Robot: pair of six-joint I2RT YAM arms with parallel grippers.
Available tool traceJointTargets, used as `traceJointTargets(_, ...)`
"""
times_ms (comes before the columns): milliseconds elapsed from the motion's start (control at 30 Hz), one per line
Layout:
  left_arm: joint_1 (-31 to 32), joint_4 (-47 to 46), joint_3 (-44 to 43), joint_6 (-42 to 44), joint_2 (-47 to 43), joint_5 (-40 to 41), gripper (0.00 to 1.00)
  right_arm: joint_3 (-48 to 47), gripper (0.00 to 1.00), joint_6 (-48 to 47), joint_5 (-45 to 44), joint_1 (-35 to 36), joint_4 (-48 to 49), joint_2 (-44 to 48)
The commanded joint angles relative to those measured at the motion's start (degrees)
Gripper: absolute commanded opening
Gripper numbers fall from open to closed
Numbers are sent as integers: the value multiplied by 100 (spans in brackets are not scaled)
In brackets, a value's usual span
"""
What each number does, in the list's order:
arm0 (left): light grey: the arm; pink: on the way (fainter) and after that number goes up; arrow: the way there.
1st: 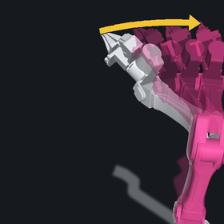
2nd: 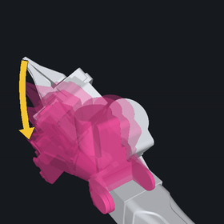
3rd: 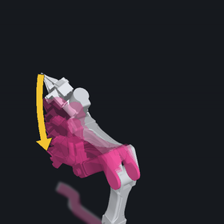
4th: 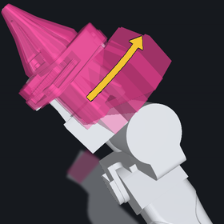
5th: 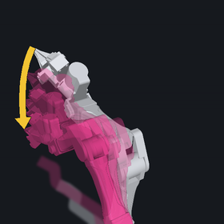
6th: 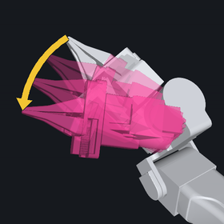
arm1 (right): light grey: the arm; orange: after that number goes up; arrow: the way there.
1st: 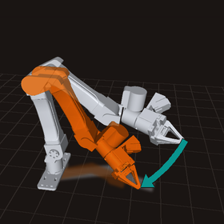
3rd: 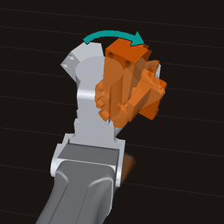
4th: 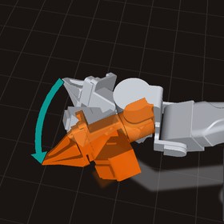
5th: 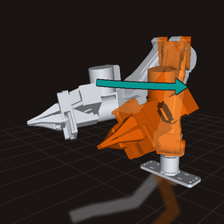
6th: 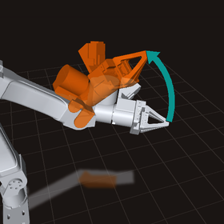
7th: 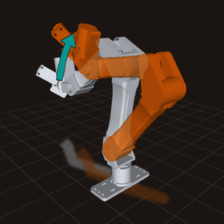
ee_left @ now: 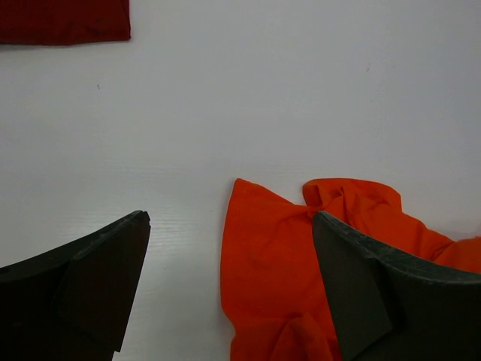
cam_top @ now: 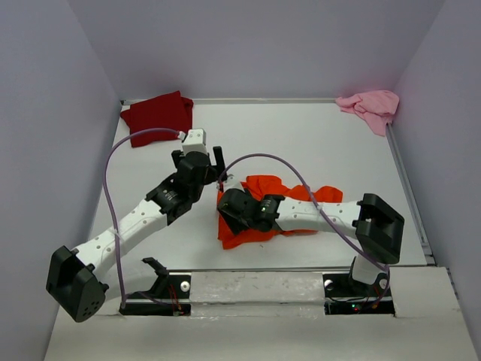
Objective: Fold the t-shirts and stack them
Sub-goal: Flatten the tshirt out
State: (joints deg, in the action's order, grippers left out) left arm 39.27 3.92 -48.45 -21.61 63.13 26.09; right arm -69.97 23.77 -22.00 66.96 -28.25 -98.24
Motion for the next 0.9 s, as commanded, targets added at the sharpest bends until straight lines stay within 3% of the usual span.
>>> traceJointTargets(0, 90, 47, 19, -169, -494, -139, 99, 124, 66, 84, -402, -323, 21, -196)
traceJointTargets(267, 81, 65, 169, -90, -653, -69, 99, 230, 42, -13, -182, -508, 276, -476)
traceJointTargets(533, 90, 38, 116, 42, -662, -77, 99, 274, 56, 49, -164, -631, 346, -811)
traceJointTargets(733, 90, -120, 335, 69, -802, -156, 99, 353, 56, 67, -173, -807, 399, -855)
traceJointTargets(833, 99, -208, 494, 69, -864, -139, 99, 353, 36, 49, -147, -807, 399, -855)
traceJointTargets(867, 99, -216, 529, 69, -864, -139, 99, 344, 20, 40, -129, -807, 399, -855)
